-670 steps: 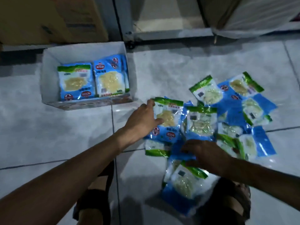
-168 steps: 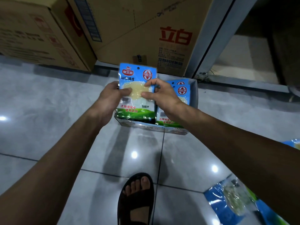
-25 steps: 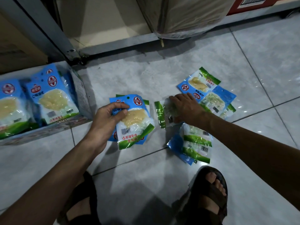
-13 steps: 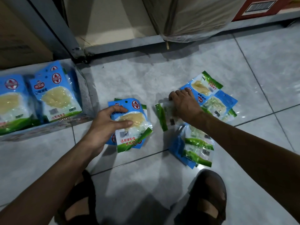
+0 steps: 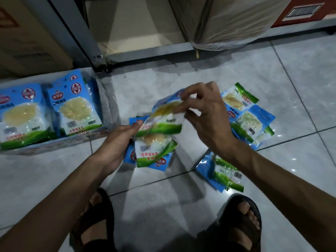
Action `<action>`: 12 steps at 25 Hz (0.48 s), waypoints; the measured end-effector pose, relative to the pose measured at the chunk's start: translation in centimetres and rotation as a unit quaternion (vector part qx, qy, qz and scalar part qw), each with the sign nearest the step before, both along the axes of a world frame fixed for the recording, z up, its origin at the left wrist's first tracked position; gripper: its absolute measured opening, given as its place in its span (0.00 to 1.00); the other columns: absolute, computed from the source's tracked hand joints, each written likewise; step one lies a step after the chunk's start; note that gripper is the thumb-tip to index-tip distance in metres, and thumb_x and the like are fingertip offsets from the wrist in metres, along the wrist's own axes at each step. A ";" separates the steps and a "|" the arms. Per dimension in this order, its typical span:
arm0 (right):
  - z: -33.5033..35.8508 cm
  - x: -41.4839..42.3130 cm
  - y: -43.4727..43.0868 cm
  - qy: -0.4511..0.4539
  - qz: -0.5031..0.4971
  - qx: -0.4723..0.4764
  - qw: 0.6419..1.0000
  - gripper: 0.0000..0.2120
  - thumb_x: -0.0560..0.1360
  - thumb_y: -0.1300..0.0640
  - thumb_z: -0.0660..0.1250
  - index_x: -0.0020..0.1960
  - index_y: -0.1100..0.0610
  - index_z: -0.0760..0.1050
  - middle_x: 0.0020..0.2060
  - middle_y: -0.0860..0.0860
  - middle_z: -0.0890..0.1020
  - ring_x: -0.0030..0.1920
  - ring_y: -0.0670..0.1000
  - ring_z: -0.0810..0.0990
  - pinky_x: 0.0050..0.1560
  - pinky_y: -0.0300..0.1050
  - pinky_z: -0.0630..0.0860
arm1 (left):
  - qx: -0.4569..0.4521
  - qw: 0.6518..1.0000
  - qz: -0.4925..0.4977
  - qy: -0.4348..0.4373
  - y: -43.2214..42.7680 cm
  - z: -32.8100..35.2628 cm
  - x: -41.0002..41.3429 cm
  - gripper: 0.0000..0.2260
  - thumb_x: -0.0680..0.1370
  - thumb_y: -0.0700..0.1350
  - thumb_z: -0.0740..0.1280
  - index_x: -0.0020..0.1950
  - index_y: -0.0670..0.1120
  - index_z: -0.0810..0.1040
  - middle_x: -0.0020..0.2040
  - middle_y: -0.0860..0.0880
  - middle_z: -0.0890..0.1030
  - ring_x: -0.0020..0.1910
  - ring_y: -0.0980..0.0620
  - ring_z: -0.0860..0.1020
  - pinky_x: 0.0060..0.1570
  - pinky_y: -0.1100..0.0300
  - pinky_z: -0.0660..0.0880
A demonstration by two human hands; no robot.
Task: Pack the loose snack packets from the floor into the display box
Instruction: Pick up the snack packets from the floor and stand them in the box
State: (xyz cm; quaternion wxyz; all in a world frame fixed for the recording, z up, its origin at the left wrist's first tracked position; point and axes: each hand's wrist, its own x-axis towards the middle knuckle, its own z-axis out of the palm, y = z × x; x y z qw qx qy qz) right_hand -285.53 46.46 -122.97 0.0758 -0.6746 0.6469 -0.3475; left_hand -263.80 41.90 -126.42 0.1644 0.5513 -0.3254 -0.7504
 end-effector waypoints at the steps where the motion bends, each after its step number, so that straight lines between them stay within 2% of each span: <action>1: -0.7 1.1 0.8 -0.034 0.017 0.016 0.999 0.07 0.68 0.63 0.74 0.43 0.53 0.84 0.48 0.50 0.80 0.48 0.52 0.74 0.45 0.48 0.72 | 0.021 1.000 -0.002 0.017 0.0 0.2 0.0 0.15 0.78 0.51 0.66 0.55 0.40 0.83 0.48 0.41 0.86 0.46 0.43 0.84 0.45 0.53 0.83; 3: -1.8 2.3 2.0 -0.092 0.029 0.051 0.994 0.08 0.69 0.65 0.71 0.43 0.54 0.84 0.49 0.48 0.81 0.48 0.50 0.79 0.43 0.47 0.76 | 0.025 0.999 -0.021 0.035 0.1 0.6 0.1 0.16 0.76 0.50 0.68 0.56 0.40 0.83 0.49 0.40 0.85 0.47 0.43 0.84 0.47 0.51 0.82; 4: -2.2 2.5 2.4 -0.104 0.022 0.063 0.992 0.09 0.69 0.66 0.69 0.43 0.54 0.84 0.51 0.48 0.81 0.48 0.48 0.81 0.43 0.44 0.76 | 0.015 0.999 -0.014 0.037 0.1 0.7 0.1 0.14 0.74 0.48 0.70 0.54 0.40 0.83 0.47 0.40 0.86 0.44 0.45 0.85 0.44 0.52 0.83; 7: -2.3 3.0 2.5 -0.169 0.008 0.104 0.980 0.16 0.69 0.72 0.62 0.45 0.56 0.83 0.57 0.50 0.80 0.55 0.45 0.79 0.53 0.38 0.75 | -0.039 0.999 0.028 0.005 -0.5 1.3 0.6 0.09 0.70 0.41 0.73 0.48 0.40 0.84 0.41 0.42 0.86 0.36 0.49 0.84 0.37 0.56 0.83; 9: -1.5 3.5 1.5 -0.288 -0.013 0.142 0.947 0.21 0.68 0.74 0.57 0.47 0.57 0.82 0.58 0.52 0.79 0.61 0.45 0.77 0.60 0.37 0.73 | -0.101 0.994 0.016 -0.034 -0.9 1.9 1.1 0.07 0.69 0.40 0.74 0.46 0.41 0.84 0.41 0.44 0.86 0.36 0.49 0.84 0.39 0.56 0.83; 10: -1.0 3.9 0.7 -0.351 -0.023 0.159 0.923 0.20 0.69 0.74 0.56 0.49 0.58 0.81 0.59 0.53 0.79 0.62 0.45 0.76 0.61 0.38 0.73 | -0.127 0.991 0.011 -0.051 -1.2 2.3 1.4 0.06 0.70 0.40 0.74 0.45 0.41 0.84 0.41 0.45 0.87 0.36 0.49 0.85 0.39 0.57 0.83; 12: -0.2 5.3 -0.6 -0.407 -0.028 0.185 0.894 0.15 0.73 0.70 0.64 0.55 0.57 0.79 0.59 0.51 0.78 0.61 0.46 0.76 0.59 0.41 0.76 | -0.162 0.984 0.013 -0.078 -1.6 3.1 2.2 0.06 0.70 0.39 0.75 0.46 0.41 0.83 0.41 0.47 0.87 0.37 0.50 0.85 0.37 0.58 0.82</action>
